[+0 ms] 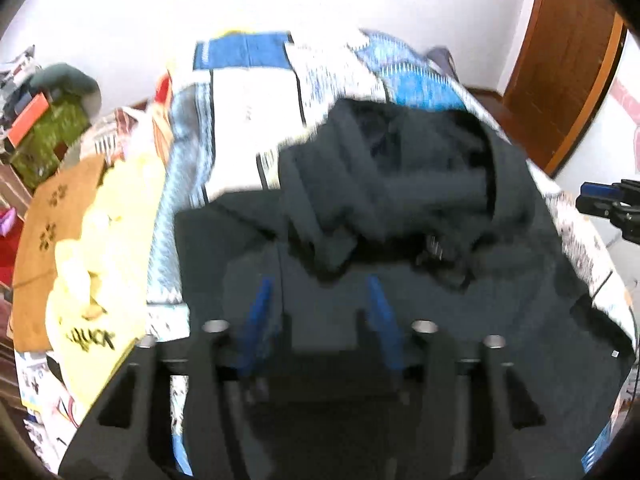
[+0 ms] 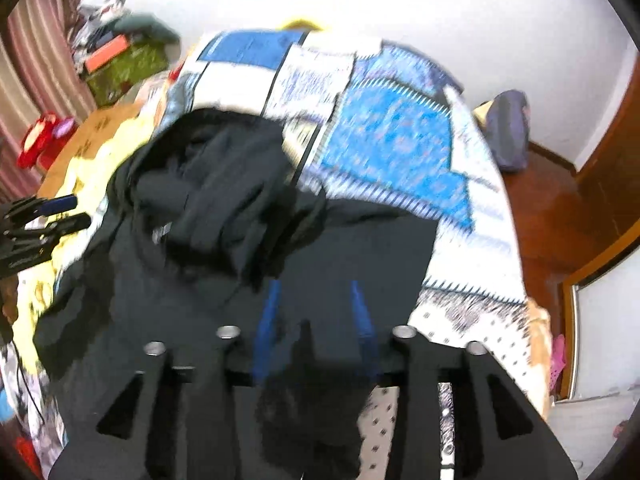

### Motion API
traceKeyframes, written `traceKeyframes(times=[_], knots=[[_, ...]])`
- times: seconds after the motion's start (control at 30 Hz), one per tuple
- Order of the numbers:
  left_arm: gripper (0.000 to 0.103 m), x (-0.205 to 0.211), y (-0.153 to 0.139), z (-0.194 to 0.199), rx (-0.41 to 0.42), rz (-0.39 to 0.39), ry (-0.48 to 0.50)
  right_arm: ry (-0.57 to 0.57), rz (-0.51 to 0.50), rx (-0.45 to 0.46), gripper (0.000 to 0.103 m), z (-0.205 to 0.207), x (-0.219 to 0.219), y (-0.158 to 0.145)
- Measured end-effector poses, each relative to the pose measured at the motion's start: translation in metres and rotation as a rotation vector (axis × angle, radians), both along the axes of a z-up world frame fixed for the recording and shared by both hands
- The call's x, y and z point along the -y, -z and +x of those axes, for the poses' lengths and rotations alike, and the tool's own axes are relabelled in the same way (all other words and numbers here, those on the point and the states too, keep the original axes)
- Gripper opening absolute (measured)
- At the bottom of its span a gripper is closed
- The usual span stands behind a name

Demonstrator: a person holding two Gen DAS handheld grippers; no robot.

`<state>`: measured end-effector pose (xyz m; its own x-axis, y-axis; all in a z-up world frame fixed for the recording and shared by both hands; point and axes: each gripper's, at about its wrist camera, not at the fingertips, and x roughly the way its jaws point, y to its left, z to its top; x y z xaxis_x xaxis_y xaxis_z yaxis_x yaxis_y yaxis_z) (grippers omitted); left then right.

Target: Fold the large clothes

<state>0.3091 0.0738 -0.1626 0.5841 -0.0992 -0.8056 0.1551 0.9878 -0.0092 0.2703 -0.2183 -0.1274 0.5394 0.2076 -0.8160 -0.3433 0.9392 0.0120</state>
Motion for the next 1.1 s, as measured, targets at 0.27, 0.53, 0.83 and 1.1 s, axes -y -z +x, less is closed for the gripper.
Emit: traceKeyframes(times=[0.27, 0.53, 0.83, 1.1], knots=[[0.071, 0.004, -0.032, 0.042, 0.063, -0.027, -0.025, -0.002, 0.153, -0.011, 0.048, 0.037, -0.013, -0.019], [0.071, 0.018, -0.014, 0.102, 0.016, -0.050, -0.038, 0.027, 0.213, -0.115, 0.048, 0.095, -0.044, 0.014], [0.071, 0.021, 0.029, 0.147, -0.065, -0.127, -0.053, 0.061, 0.286, -0.159, 0.048, 0.125, -0.053, 0.045], [0.019, 0.022, 0.029, 0.145, -0.032, -0.153, -0.047, 0.013, 0.373, -0.210, 0.024, 0.128, -0.052, 0.046]])
